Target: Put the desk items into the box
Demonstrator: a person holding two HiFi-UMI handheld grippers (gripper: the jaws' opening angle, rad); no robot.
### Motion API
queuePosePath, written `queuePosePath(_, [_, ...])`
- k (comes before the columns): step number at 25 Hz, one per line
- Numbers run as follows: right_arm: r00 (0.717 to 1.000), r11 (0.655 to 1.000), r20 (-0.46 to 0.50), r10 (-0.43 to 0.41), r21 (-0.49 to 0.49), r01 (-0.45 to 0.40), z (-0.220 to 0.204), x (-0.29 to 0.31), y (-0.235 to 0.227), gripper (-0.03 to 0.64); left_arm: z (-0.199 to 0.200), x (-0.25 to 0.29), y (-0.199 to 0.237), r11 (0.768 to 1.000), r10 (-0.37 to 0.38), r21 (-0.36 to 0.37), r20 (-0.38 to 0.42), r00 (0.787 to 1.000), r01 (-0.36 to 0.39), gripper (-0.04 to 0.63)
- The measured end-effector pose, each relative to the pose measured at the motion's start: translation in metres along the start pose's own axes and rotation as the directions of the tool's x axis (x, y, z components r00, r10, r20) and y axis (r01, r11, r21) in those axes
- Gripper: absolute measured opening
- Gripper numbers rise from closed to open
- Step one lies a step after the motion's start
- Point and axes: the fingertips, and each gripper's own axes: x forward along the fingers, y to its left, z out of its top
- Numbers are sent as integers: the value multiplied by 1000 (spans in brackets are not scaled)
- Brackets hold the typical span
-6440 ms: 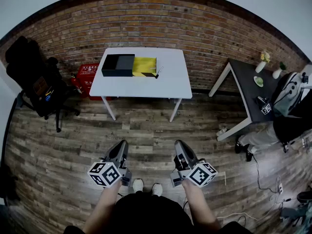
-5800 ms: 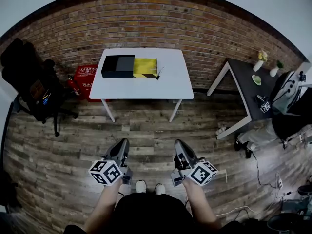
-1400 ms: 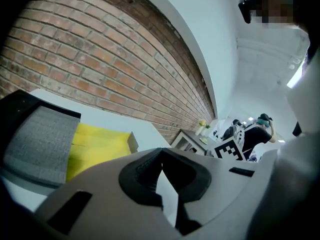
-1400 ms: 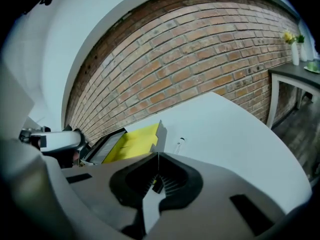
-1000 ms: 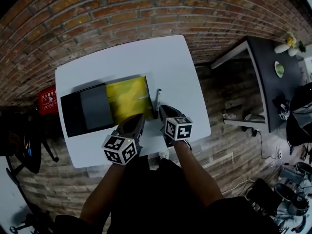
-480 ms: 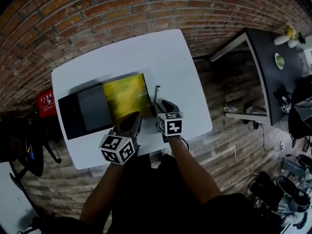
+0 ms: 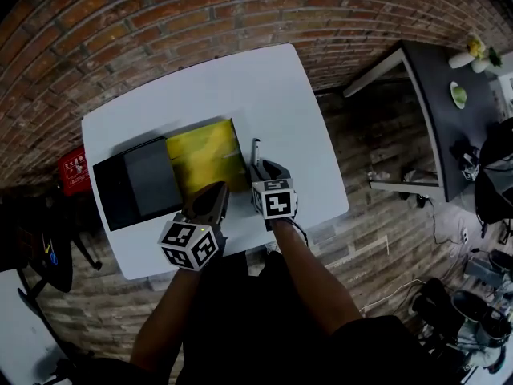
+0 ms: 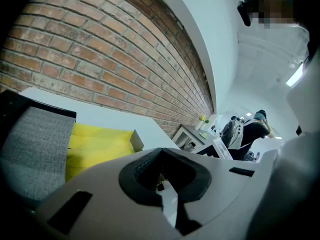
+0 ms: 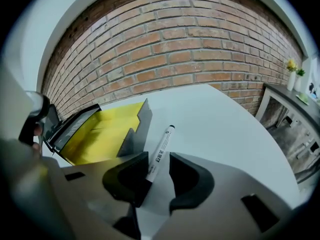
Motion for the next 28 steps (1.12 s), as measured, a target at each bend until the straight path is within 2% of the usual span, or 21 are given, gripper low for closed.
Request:
queuePosePath(8, [997, 998, -76, 19, -54, -23, -4, 6, 4, 144, -3, -4, 2, 1000, 8, -4, -1, 1000, -8, 14])
queuePosePath(12, [997, 998, -82, 1, -63, -6, -6, 5, 0, 136, -1, -5, 3, 1000, 8, -1, 2, 1000, -8, 12])
queuePosePath(16, [997, 996, -80, -20, -84, 14, -7, 3, -8, 98, 2, -6, 5, 1000, 12, -1, 9, 1000, -12, 14])
queuePosePath(24, [996, 996, -87, -3, -86, -5, -9, 1, -11, 77, -1, -9, 4, 1000, 24, -5, 14, 1000, -24, 14])
queuePosePath(28, [998, 997, -61, 5, -80, -9, -8, -5, -13, 77, 0, -11, 2, 1000, 26, -6, 24, 999, -26, 14])
